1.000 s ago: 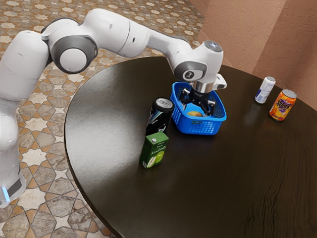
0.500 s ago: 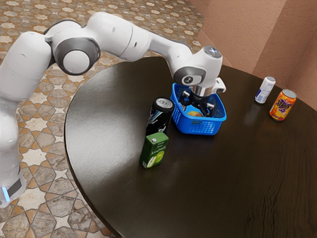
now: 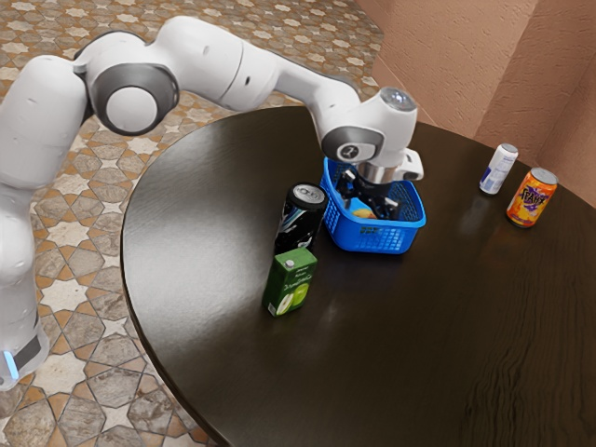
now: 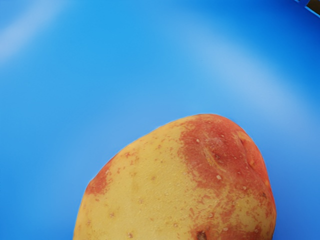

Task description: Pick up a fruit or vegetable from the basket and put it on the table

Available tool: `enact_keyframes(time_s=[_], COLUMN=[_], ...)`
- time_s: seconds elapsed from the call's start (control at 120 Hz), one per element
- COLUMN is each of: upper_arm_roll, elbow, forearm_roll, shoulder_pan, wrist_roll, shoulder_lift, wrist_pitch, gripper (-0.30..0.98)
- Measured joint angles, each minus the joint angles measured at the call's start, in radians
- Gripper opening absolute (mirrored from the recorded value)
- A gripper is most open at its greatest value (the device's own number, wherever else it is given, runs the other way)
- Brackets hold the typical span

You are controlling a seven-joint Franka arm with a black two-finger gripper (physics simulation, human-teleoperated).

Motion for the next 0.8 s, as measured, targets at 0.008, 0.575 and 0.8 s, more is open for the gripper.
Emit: enact_keyframes(time_s=[0.008, 0.575, 0.8], upper_arm_roll=[0.000, 0.007, 0.019], elbow=[0.000, 0.005, 0.004], forearm_roll=[0.000, 0.056, 0.067], shoulder_pan=[0.000, 0.004, 0.004], wrist_roll=[0.002, 0.085, 0.099], shoulder_lift=[0.001, 0.033, 0.037], wrist_pitch=[0.000, 0.050, 0.072], gripper=[0.67, 0.49, 0.34])
